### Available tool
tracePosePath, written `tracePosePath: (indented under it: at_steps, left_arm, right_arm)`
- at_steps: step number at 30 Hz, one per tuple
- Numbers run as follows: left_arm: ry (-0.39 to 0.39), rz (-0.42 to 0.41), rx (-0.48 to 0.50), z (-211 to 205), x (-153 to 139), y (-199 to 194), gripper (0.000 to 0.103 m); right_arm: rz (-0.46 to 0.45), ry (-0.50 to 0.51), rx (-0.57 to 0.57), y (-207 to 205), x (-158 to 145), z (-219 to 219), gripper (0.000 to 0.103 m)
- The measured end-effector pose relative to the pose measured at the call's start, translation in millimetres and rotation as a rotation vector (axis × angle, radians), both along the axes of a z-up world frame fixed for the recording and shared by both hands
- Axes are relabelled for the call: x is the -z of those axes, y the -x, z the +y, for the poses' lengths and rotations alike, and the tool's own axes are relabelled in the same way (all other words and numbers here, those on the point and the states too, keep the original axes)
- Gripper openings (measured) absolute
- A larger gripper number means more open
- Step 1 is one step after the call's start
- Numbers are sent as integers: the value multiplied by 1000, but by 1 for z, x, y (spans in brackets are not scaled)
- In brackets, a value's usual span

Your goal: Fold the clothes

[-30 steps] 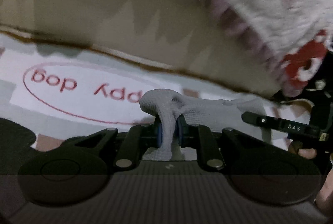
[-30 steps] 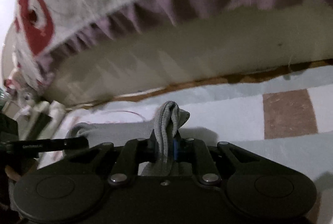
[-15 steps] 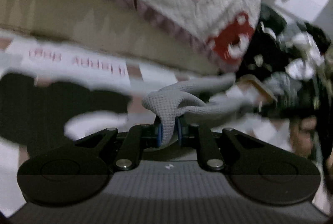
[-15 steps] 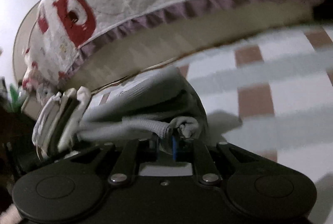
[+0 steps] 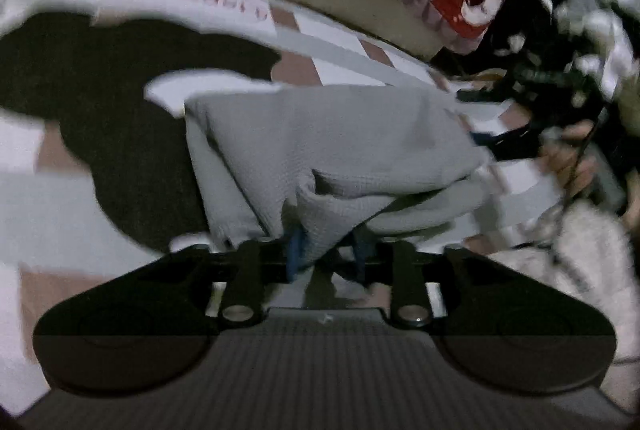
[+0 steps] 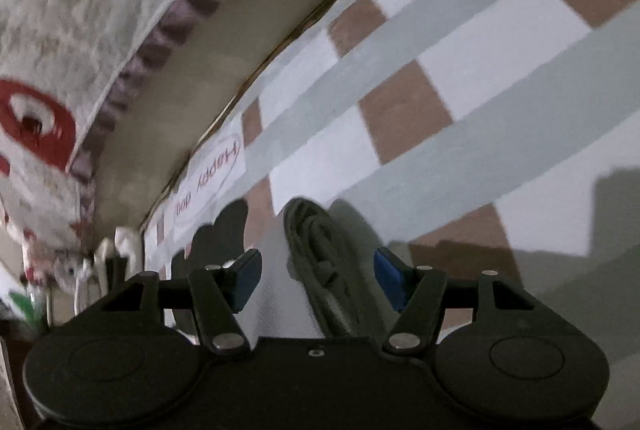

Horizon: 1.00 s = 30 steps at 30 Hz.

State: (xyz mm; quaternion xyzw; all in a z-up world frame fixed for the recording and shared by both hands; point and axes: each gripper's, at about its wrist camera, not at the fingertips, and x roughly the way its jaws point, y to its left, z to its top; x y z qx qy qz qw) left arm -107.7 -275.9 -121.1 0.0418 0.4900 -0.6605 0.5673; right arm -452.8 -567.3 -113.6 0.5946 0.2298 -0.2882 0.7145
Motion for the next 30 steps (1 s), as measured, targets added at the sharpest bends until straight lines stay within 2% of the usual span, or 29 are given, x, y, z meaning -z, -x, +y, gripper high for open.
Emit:
tracePosePath:
  at_steps: [5, 9, 12, 13, 14, 15, 17, 19, 21, 23, 24, 25, 26, 28, 30]
  left_arm:
    - [26, 192, -81, 15, -1, -16, 43]
    - [2, 251, -139, -2, 6, -21, 53]
    - [-57, 281, -148, -17, 19, -15, 58]
    - [-75, 276, -146, -20, 23, -12, 58]
    - [-84, 258, -146, -23, 24, -9, 54]
    - [-88, 231, -148, -26, 24, -6, 37]
    - [-72, 136, -135, -29, 15, 0, 11]
    - [-31, 34, -128, -28, -5, 2, 10]
    - [38, -28, -120, -23, -29, 1, 10]
    - [84, -85, -99, -16, -45, -1, 10]
    - [81, -107, -85, -14, -47, 0, 10]
    - [60, -123, -68, -14, -43, 1, 10]
    - [25, -134, -51, -14, -35, 3, 11]
    - [-72, -147, -30, -16, -12, 8, 12]
    - [-146, -160, -23, -14, 6, 12, 13]
  right_arm:
    - [11, 18, -93, -15, 2, 2, 68]
    - [23, 46, -165, -24, -1, 6, 63]
    - [39, 86, -191, -27, -7, 10, 41]
    - [44, 99, -200, -28, -8, 12, 26]
    - [50, 113, -209, -30, -10, 13, 21]
    - [55, 126, -218, -31, -12, 14, 19]
    - [63, 152, -233, -33, -16, 17, 15]
    - [24, 144, -233, -31, -21, 18, 14]
    - [-69, 84, -232, -23, -28, 16, 14]
    - [-79, 71, -269, -22, -39, 20, 14]
    - [-60, 69, -301, -24, -43, 22, 14]
    - [5, 74, -352, -32, -45, 26, 14]
    - [102, 95, -407, -42, -44, 29, 14]
    - [367, 164, -567, -69, -37, 41, 20]
    - [497, 175, -706, -88, -27, 51, 26]
